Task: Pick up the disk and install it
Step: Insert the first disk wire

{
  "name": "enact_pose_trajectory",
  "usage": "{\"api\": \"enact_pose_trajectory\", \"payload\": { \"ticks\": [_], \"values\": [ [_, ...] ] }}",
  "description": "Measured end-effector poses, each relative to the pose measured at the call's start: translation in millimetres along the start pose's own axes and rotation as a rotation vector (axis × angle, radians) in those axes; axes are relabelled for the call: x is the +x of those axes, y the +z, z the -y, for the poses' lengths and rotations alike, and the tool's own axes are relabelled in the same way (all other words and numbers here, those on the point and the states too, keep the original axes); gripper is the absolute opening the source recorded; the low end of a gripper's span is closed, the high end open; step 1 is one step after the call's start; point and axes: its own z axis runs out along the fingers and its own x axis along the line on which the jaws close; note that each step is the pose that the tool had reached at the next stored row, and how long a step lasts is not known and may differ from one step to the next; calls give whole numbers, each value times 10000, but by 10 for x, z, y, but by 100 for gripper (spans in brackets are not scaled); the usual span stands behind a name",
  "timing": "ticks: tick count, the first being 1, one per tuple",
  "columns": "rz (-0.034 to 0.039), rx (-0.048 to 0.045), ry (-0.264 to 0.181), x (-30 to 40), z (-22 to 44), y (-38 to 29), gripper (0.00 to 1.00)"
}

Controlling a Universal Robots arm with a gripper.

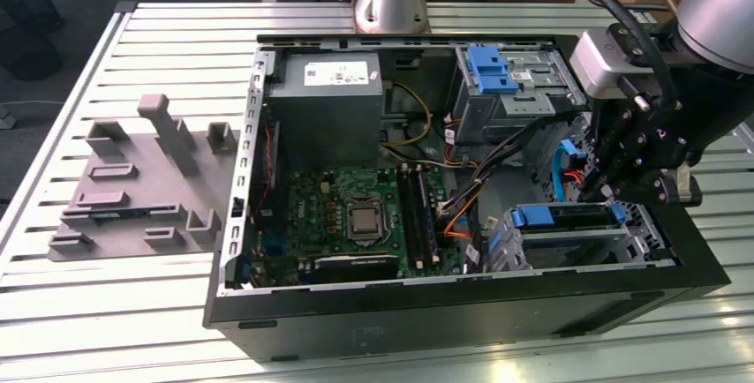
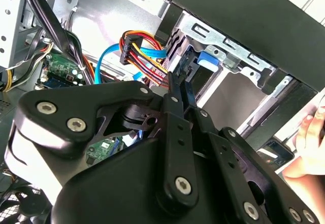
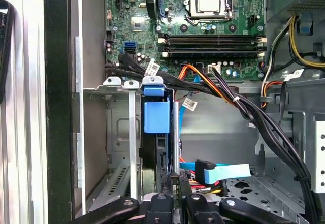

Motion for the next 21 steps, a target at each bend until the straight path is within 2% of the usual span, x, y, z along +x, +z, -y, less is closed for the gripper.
{"api": "enact_pose_trajectory", "payload": {
  "ticks": [21],
  "values": [
    [1,-11,22,53,13,28,16]
  ]
}}
